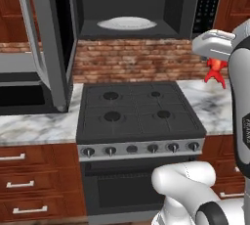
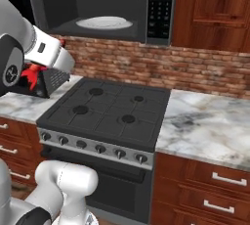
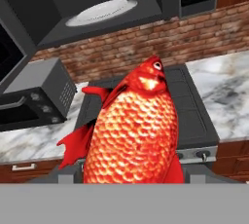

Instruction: Transport the fish from the fridge to the microwave and turn on the microwave.

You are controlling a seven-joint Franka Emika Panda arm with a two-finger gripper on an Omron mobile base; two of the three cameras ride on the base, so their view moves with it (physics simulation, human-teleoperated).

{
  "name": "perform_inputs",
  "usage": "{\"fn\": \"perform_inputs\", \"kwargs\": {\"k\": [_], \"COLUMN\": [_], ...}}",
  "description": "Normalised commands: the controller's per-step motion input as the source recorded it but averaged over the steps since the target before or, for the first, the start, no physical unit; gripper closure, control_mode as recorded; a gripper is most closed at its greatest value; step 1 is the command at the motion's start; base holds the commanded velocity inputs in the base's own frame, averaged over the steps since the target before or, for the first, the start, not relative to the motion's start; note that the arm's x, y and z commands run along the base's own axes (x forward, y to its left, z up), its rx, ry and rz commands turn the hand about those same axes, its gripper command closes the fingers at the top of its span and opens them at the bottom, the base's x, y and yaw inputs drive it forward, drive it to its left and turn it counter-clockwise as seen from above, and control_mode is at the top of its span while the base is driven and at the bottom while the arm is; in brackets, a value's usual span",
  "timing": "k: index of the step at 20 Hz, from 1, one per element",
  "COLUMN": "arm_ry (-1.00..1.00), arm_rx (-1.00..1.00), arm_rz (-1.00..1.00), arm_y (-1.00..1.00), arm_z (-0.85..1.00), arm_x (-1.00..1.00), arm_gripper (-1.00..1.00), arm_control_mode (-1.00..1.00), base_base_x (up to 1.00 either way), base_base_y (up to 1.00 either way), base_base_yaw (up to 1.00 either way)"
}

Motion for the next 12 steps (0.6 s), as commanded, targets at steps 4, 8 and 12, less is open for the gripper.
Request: {"fn": "perform_inputs", "kwargs": {"k": [4,8,12], "arm_ry": [0.0,0.0,0.0], "arm_rx": [0.0,0.0,0.0], "arm_rz": [0.0,0.0,0.0], "arm_y": [0.0,0.0,0.0], "arm_z": [0.0,0.0,0.0], "arm_x": [0.0,0.0,0.0], "arm_gripper": [1.0,1.0,1.0], "arm_control_mode": [1.0,1.0,1.0], "base_base_x": [0.33,0.19,0.14], "base_base_y": [0.26,0.41,0.44], "base_base_yaw": [-0.15,-0.15,-0.15]}}
